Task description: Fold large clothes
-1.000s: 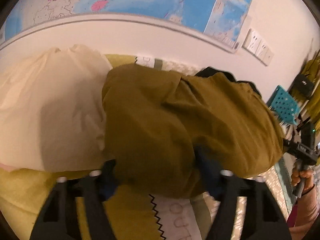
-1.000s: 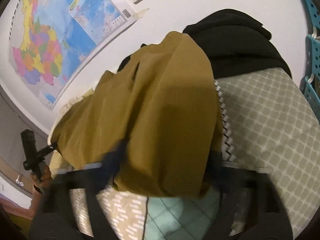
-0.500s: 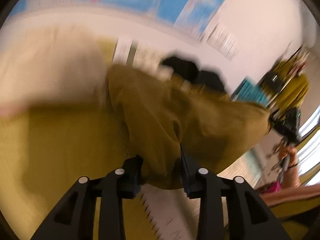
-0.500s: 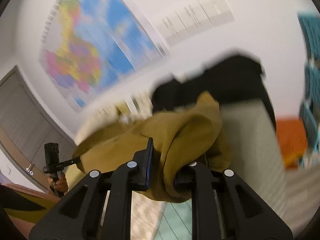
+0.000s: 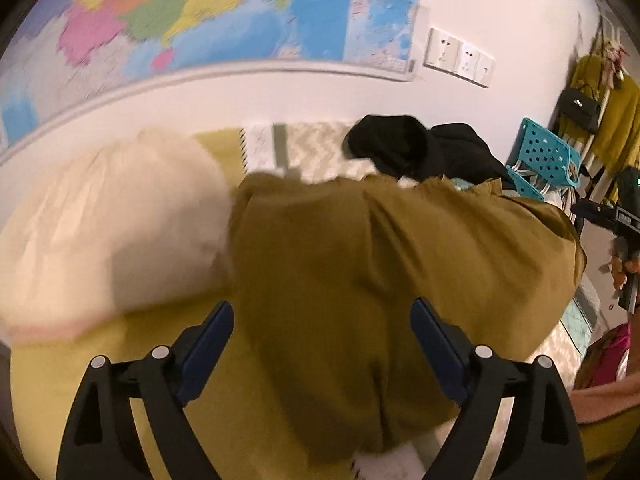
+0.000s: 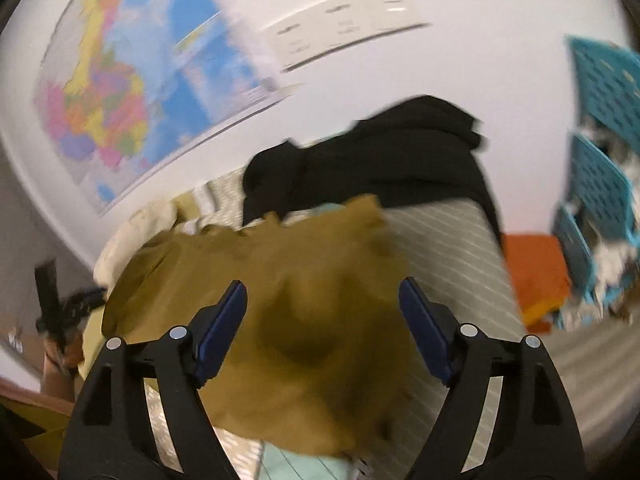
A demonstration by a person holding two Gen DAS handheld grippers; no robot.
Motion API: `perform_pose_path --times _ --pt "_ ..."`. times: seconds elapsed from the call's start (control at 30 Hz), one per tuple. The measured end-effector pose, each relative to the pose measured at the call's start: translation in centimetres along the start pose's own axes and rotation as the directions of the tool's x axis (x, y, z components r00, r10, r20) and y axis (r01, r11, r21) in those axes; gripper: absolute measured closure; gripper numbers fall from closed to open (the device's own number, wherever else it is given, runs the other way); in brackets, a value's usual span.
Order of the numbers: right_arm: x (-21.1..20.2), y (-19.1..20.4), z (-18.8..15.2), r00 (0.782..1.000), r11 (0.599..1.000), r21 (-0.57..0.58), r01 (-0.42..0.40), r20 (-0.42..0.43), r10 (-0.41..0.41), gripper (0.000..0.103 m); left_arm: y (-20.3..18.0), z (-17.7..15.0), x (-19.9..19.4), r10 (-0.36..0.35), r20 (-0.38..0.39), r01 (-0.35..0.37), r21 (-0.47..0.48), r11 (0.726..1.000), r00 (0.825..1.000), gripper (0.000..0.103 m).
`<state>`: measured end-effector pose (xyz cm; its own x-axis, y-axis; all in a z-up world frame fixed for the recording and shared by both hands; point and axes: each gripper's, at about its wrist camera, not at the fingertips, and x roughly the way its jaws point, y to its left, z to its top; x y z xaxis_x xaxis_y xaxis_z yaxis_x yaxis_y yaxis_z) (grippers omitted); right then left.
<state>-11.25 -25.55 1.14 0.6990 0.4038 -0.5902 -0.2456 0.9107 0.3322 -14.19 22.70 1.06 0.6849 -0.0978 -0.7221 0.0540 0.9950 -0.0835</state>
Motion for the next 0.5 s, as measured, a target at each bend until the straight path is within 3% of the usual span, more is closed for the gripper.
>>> perform_pose_path --times 0.13,0.2,0.27,0.3,0.43,0.47,0.5 --pt "5.2 3.3 1.1 0.994 0.992 -0.125 0.020 -0.105 -0.033 0.034 -3.0 2.3 2.3 -0.065 -0.018 0.067 0.096 0.993 0.998 0.016" --pt "7.8 4.1 1.2 0.984 0.988 -0.155 0.023 -0.169 -0.050 0.038 -4.4 2.9 4.4 -0.070 -0.071 0.079 0.135 0.988 0.995 0.023" --pt "10.6 4.1 1.2 0.968 0.984 -0.171 0.046 -0.237 -0.087 0.052 -5.4 3.1 6.8 -0.038 -0.141 0.062 0.170 0.983 0.989 0.050" --pt "11.8 3.9 1.1 0.961 0.984 -0.171 0.045 -0.262 -0.089 0.057 -5.6 2.9 8.0 -0.019 -0.177 0.051 0.180 0.982 0.984 0.055" --pt "11.9 4.3 1.4 0.967 0.979 -0.200 0.036 -0.239 -0.084 0.097 -4.4 3.4 9.9 0.005 -0.200 0.020 0.120 0.993 0.980 0.091" --pt "11.4 4.4 1.9 0.974 0.979 -0.200 0.048 -0.209 -0.090 0.098 -4.1 3.6 9.6 -0.012 -0.192 0.032 0.100 0.994 0.981 0.101" --pt "10.8 4.7 2.4 0.979 0.976 -0.207 0.062 -0.177 -0.100 0.098 -3.7 4.1 9.1 -0.029 -0.172 0.043 0.078 0.996 0.985 0.101"
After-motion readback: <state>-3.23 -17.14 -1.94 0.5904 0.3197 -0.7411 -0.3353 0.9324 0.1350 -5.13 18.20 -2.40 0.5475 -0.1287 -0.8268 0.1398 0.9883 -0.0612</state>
